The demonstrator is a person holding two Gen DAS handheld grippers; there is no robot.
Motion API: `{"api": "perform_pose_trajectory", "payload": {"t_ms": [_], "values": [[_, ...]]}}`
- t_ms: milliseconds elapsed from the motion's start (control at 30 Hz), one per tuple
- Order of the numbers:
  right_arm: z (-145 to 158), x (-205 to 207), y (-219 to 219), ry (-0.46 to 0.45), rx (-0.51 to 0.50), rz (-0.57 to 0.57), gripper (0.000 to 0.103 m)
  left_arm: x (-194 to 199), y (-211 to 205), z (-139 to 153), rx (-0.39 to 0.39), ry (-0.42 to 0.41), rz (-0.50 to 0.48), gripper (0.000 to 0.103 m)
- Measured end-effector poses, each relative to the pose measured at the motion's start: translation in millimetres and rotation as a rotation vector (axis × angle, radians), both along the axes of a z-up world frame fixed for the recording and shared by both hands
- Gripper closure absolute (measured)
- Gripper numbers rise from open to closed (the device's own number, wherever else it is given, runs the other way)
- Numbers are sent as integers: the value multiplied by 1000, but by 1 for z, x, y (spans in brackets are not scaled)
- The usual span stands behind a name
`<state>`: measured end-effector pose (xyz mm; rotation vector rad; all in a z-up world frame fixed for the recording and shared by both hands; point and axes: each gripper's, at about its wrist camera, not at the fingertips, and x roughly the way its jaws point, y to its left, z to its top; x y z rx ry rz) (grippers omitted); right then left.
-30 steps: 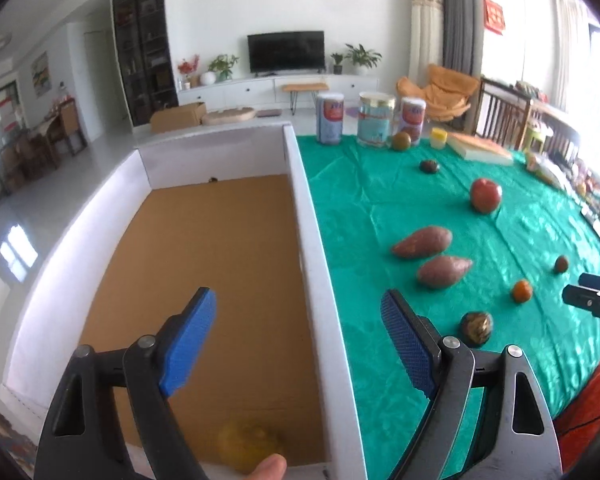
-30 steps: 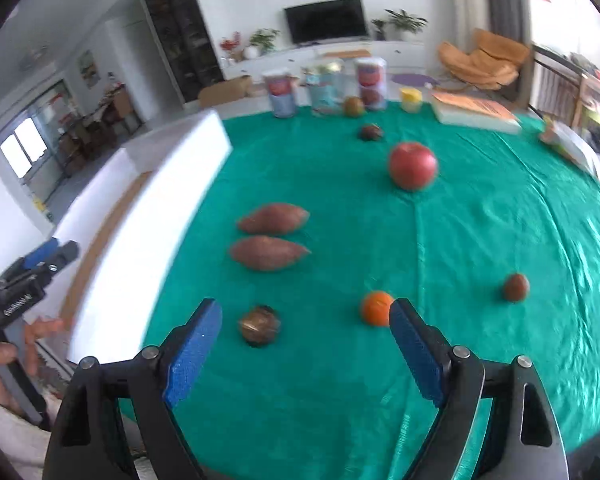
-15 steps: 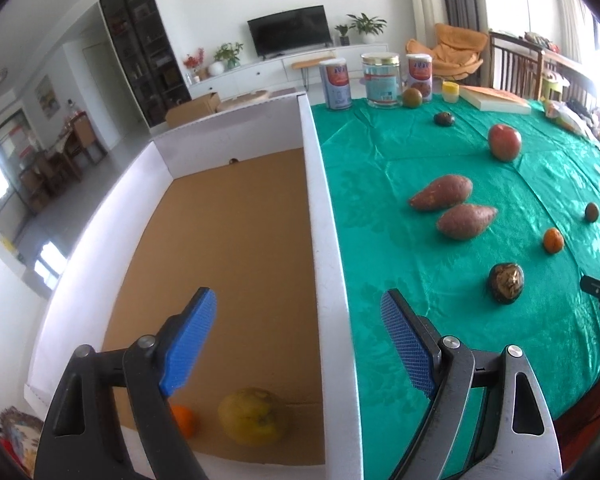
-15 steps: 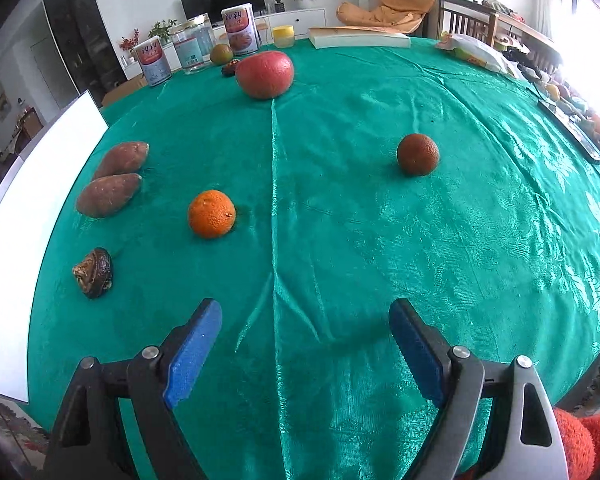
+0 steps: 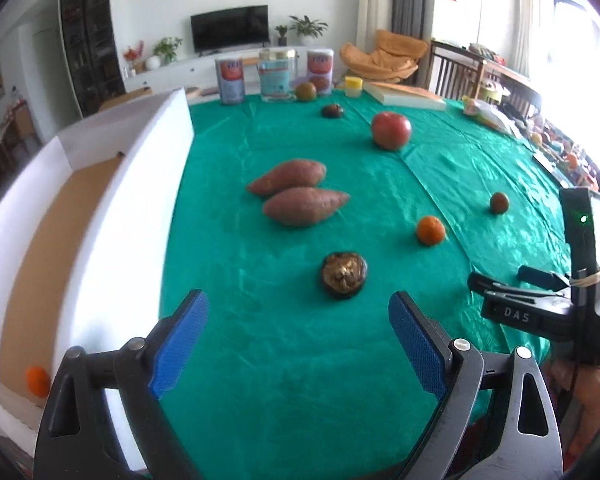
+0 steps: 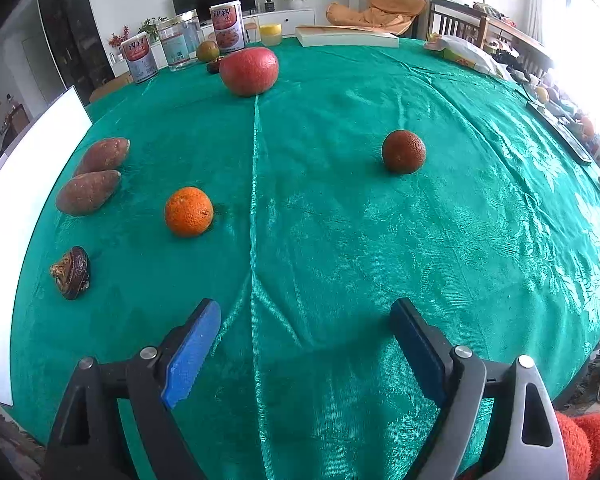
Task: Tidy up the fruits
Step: 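Move the left tool back over the dark brown wrinkled fruit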
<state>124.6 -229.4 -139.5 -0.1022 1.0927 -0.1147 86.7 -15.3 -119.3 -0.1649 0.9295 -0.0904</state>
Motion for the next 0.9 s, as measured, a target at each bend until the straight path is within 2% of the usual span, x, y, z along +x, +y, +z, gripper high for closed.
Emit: {"api": "perform_pose_trajectory", "payload": {"t_ms": [67, 267, 300, 367, 533, 900], "values": [[0, 0, 0, 2, 0, -4, 12, 1, -8, -18, -3, 46, 1, 10], [-2, 0, 2, 9, -16, 0, 9, 13, -17, -57, 32, 104, -10, 9], [-2, 0, 3, 11, -21, 2, 9, 13, -15, -59, 8, 82, -3, 9], [-3, 1, 4, 16, -25, 3, 6, 13, -14, -60, 17, 59, 15, 8], [-6, 2, 6, 31, -36, 12, 0, 15, -12, -61, 15, 53, 8, 4], [-6, 2, 7, 32, -37, 11, 0, 20, -12, -62, 25, 52, 10, 3]]}}
